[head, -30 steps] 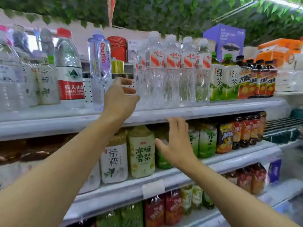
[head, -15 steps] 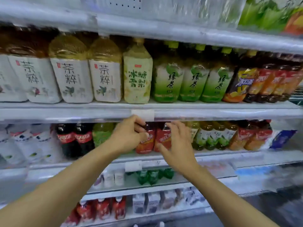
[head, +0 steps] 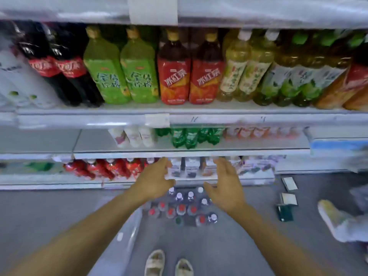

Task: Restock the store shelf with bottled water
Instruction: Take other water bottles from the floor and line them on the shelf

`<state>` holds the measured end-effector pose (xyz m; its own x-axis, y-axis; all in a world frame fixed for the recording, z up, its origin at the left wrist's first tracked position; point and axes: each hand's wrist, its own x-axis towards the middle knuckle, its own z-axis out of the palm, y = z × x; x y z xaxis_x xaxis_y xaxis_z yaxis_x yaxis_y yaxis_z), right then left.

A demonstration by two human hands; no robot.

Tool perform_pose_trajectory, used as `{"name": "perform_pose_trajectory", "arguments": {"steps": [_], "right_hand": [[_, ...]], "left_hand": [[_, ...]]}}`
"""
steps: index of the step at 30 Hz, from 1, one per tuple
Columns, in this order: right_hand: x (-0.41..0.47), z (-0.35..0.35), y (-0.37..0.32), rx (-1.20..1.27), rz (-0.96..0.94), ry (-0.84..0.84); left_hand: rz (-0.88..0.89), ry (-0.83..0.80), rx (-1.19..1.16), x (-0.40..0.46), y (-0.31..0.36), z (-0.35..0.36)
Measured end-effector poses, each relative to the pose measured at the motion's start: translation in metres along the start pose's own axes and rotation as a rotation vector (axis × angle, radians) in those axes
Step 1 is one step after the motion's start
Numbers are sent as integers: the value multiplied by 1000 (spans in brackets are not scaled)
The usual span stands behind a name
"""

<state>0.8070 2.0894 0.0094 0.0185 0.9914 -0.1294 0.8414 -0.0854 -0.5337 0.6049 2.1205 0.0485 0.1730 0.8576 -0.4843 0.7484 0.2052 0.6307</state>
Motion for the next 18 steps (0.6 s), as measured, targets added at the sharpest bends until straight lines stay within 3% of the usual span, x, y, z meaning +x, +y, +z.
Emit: {"name": "perform_pose_trajectory", "arguments": {"steps": [18], "right_hand": [[18, 228, 153, 190, 355, -47]], "left_hand": [[-43, -118, 95, 148, -176, 189]]}}
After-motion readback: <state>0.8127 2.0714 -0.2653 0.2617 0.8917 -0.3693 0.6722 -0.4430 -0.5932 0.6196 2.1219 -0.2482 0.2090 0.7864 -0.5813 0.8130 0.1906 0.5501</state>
